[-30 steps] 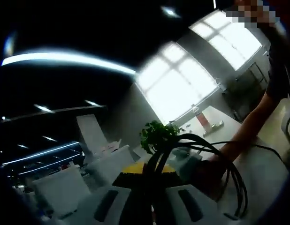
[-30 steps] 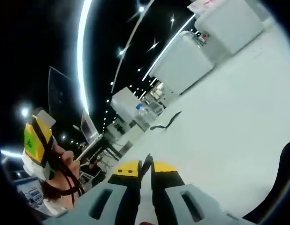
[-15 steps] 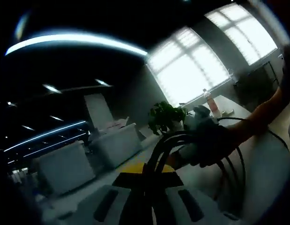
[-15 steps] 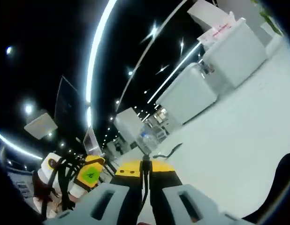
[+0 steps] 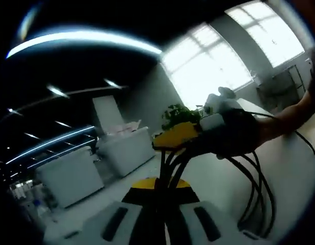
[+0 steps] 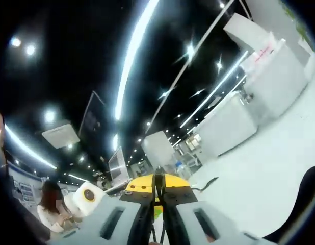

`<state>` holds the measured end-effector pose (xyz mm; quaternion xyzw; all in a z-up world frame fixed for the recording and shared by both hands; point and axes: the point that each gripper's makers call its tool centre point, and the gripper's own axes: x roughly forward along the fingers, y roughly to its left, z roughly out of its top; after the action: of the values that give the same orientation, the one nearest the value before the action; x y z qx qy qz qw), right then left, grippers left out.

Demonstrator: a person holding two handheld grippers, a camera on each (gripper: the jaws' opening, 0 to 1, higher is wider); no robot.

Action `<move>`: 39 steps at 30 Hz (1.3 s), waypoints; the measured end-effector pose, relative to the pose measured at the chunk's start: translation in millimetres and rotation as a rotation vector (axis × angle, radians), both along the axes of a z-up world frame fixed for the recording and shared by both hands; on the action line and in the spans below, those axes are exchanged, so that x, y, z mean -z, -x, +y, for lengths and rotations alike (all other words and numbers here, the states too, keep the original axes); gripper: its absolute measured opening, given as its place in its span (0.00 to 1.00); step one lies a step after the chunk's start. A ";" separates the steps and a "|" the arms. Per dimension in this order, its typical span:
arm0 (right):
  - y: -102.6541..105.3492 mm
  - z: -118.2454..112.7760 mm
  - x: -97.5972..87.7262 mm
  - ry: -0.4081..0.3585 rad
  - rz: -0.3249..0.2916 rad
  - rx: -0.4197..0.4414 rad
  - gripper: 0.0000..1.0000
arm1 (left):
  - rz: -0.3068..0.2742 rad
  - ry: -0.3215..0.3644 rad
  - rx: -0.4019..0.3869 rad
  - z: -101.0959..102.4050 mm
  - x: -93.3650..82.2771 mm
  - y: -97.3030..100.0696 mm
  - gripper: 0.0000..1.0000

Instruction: Coil the Type-C to USB data cable on the desktop and secure it with Velcro straps.

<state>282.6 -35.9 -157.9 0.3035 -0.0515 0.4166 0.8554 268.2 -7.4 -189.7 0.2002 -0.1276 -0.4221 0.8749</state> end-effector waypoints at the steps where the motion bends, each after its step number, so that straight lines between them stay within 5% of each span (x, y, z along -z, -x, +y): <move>1: 0.4 0.6 -0.2 0.000 0.000 0.000 0.04 | -0.003 -0.001 -0.001 -0.4 0.3 -0.1 0.04; 12: 9.9 11.2 -4.8 -0.056 0.009 -0.086 0.04 | -0.021 -0.028 -0.017 -0.1 4.1 -2.0 0.06; 18: 6.9 7.6 -3.0 -0.122 0.068 -0.118 0.04 | -0.047 -0.042 -0.018 2.1 -0.5 0.0 0.04; 28: 3.1 8.2 6.1 -0.018 0.068 -0.076 0.06 | -0.079 -0.075 -0.072 14.1 -4.4 -7.0 0.04; 31: -1.2 5.9 9.8 0.070 0.031 -0.027 0.08 | -0.090 -0.091 -0.088 16.4 -3.8 -9.6 0.04; 36: -2.4 -10.4 -3.5 0.273 -0.159 0.122 0.20 | -0.103 -0.102 -0.095 16.5 -4.2 -9.4 0.04; 39: 9.5 -15.3 -26.9 0.220 -0.239 0.099 0.20 | -0.113 -0.117 -0.108 18.7 -4.7 -11.3 0.04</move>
<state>273.2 -51.2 -131.1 0.1535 -0.1221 0.4102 0.8907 279.5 11.3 -185.0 0.2811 -0.1409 -0.3688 0.8747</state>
